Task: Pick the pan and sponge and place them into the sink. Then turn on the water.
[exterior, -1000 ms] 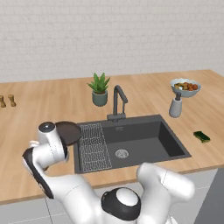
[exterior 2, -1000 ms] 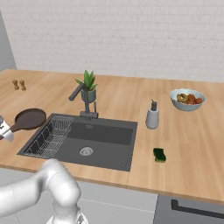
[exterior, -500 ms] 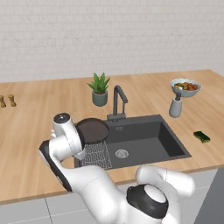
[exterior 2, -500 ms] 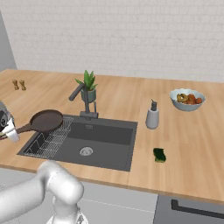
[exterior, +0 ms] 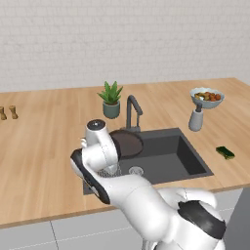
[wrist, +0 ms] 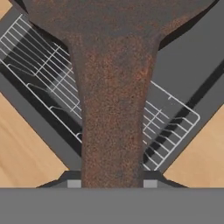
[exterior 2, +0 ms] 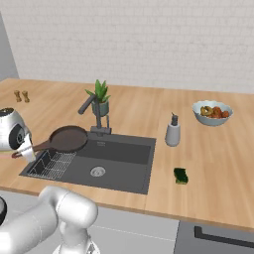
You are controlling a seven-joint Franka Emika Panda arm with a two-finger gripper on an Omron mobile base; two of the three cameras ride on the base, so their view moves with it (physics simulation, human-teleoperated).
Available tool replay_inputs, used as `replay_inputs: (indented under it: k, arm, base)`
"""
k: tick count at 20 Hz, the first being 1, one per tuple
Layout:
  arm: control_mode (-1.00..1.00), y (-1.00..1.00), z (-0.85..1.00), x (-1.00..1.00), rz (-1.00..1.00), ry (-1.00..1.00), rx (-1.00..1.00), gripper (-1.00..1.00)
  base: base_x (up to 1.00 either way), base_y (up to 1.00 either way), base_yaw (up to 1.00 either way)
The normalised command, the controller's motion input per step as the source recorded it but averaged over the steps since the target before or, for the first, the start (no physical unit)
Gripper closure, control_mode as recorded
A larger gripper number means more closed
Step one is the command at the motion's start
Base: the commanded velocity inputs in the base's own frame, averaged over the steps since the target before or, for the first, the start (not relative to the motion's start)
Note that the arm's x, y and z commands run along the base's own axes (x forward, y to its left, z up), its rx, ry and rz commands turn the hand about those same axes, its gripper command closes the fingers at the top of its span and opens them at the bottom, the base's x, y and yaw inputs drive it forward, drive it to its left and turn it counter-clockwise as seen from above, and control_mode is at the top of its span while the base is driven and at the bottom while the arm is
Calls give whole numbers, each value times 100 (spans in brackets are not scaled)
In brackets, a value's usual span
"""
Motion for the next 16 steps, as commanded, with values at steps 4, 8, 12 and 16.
replay_inputs:
  k: [4, 8, 12, 16]
  arm:
    - [-100, -68, 21, -25, 14, -1, 0, 100]
    - [-100, -74, 16, -9, 19, 0, 0, 100]
    - [-100, -77, 1, -2, 23, 0, 0, 100]
    - [-100, -79, 3, -2, 21, 0, 0, 100]
  base:
    - [0, 0, 0]
    - [0, 0, 0]
    - [0, 0, 0]
    - [0, 0, 0]
